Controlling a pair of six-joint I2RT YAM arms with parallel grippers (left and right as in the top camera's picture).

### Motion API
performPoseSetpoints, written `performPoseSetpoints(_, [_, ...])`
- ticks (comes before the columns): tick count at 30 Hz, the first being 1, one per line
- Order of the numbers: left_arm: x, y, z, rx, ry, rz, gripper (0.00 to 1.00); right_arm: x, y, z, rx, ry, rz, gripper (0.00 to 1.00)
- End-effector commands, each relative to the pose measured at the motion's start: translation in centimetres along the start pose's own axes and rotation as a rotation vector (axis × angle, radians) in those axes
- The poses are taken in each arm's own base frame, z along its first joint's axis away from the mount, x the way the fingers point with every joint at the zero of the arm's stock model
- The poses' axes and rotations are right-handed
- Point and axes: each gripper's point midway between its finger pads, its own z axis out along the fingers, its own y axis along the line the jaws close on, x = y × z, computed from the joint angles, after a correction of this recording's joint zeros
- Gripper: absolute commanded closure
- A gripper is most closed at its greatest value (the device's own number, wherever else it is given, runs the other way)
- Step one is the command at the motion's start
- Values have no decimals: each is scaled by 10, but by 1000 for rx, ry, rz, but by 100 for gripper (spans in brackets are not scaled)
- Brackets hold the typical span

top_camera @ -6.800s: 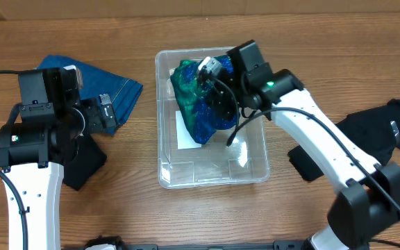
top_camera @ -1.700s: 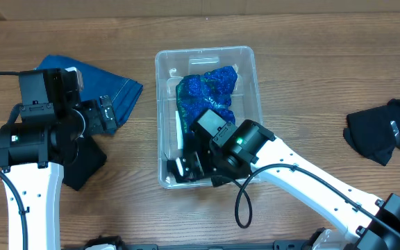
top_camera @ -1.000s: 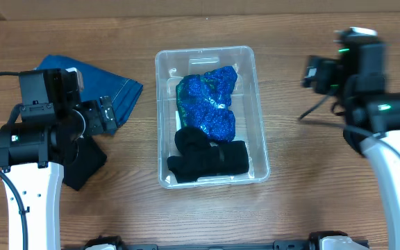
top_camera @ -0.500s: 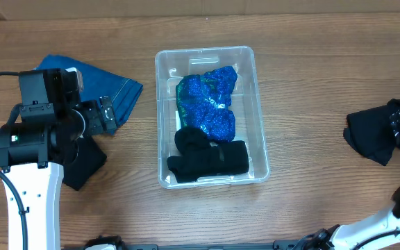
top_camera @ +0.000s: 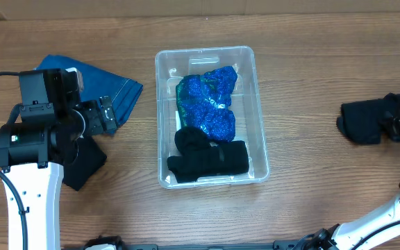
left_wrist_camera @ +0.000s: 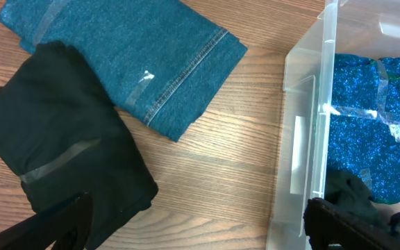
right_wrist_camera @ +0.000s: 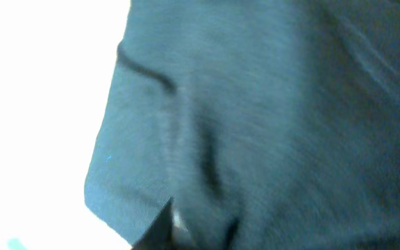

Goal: Pack container

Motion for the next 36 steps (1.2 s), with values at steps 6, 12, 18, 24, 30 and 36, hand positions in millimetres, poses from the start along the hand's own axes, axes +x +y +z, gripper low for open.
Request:
performPoseSetpoints(6, [-6,0,-6,6,-20,-15,0,15,144,-70,-260,-111,-386,96])
performPoseSetpoints(12, [-6,0,-6,6,-20,-15,0,134,285,-123,-302,-189,-1070,96])
performPoseSetpoints(18, [-6,0,-6,6,-20,-15,0,287,323,-115,-303,-63,-1851,96])
performPoseSetpoints(24, [-6,0,-6,6,-20,-15,0,425,281,-105,-432,318,-2448,96])
performPoseSetpoints(30, [-6,0,-6,6,-20,-15,0,453,265,-89,-457,474,-2514,96])
performPoseSetpoints(36, [-6,0,-6,6,-20,-15,0,465,253,-64,-469,622,-2477,96])
